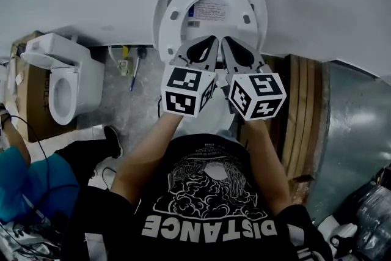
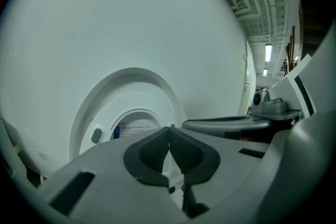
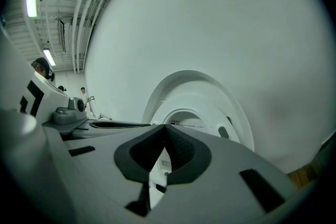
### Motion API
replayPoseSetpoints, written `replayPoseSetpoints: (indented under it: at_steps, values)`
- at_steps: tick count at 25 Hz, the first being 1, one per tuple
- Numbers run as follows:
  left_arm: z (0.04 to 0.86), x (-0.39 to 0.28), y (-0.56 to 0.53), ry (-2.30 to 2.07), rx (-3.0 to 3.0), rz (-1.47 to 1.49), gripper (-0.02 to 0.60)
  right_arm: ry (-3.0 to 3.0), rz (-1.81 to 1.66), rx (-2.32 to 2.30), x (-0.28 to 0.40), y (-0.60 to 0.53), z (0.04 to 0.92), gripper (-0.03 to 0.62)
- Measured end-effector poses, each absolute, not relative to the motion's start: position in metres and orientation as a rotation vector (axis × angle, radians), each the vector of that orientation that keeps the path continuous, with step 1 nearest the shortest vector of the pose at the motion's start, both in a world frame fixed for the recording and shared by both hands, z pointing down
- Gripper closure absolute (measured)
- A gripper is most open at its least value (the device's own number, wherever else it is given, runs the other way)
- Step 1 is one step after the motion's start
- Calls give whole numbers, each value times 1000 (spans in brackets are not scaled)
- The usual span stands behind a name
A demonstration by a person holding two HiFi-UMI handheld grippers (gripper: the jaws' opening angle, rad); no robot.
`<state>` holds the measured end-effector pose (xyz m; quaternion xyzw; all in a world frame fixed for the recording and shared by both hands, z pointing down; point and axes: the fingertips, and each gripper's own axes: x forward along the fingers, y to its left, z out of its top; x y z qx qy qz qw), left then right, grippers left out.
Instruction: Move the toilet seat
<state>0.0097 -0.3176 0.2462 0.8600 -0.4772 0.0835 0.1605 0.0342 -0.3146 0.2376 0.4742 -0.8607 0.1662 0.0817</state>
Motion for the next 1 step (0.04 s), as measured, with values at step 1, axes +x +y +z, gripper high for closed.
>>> replayPoseSetpoints:
  at_steps: [1]
  values:
    - [246,11,-316,-1363,2457,239,568,-2571,496,1417,35,-314,237,576]
